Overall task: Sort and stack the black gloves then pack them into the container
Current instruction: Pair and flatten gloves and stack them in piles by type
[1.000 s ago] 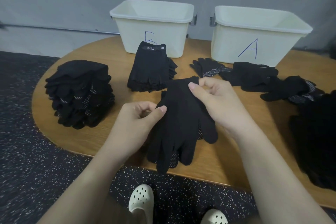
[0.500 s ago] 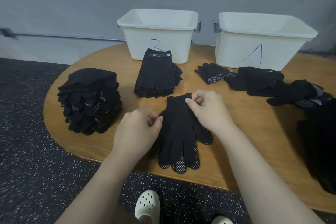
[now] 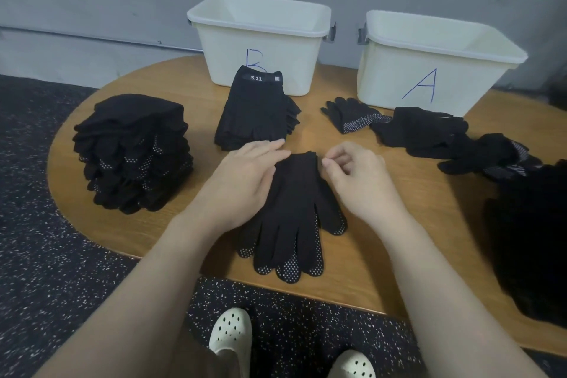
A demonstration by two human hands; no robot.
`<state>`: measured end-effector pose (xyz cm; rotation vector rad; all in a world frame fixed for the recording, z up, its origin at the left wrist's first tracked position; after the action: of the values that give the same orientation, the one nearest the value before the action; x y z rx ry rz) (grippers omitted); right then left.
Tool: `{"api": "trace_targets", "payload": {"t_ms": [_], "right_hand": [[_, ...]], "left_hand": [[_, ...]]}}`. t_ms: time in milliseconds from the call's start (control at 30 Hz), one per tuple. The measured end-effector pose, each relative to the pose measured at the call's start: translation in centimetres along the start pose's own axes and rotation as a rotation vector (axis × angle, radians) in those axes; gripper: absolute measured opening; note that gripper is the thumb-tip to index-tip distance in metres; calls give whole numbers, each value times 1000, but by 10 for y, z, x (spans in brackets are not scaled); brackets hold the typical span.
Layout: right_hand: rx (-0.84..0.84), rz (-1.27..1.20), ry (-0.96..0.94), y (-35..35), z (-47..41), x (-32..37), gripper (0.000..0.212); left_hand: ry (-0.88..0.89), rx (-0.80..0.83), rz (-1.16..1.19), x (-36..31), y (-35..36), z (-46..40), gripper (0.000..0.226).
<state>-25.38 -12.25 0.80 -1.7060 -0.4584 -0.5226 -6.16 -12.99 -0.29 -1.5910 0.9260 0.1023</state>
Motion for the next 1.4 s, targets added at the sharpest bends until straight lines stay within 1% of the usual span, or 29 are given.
{"api": "trace_targets", "payload": {"t_ms": [67,133,233,300,367,467,733,833,933,1100,1300,1400], "right_hand": [[22,10,-28,-8,6,-2,15],[83,48,-39,-11,14,-6,19],[219,94,-56,-9,31,-10,24],[266,94,-86,-11,43,-9,25],[263,63,-104,-13,53,-7,26],[253,140,-106,-10,60,-9,23],[175,254,-69,-4,61,-14,27],[198,241,-62,-2,62,-14,25],[212,223,-63,-4,61,-14,25],[192,214,-84,-5,62,-14,24],[158,174,-87,-11,60,-16,25],[155,178,-81,-11,59,-17,25]], "left_hand": [[13,39,-6,-2,4,2,42],[3,48,-6,-3,5,3,42],[-39,20,32,-1,3,3,39],[-75,-24,56,-2,-2,5,37],[-106,-89,45,0,-8,9,36],[-122,-155,26,3,-14,15,32],[-198,-222,115,7,-13,23,13],[-166,-232,140,2,-12,22,2],[-198,-218,167,3,-10,20,8],[-241,-264,244,7,-12,18,11],[-233,-287,235,7,-13,16,12],[-236,-292,226,8,-13,16,8]]}}
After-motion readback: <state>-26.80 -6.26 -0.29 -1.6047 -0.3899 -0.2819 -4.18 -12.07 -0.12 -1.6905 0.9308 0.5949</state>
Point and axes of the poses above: each hand's wrist, its own z-axis away from the middle knuckle, its own y-axis out of the palm, x = y × z, the point moved 8 cm from there along -z, towards the middle knuckle, and after that the axes turned 11 degrees about z, right-handed, at the moved point
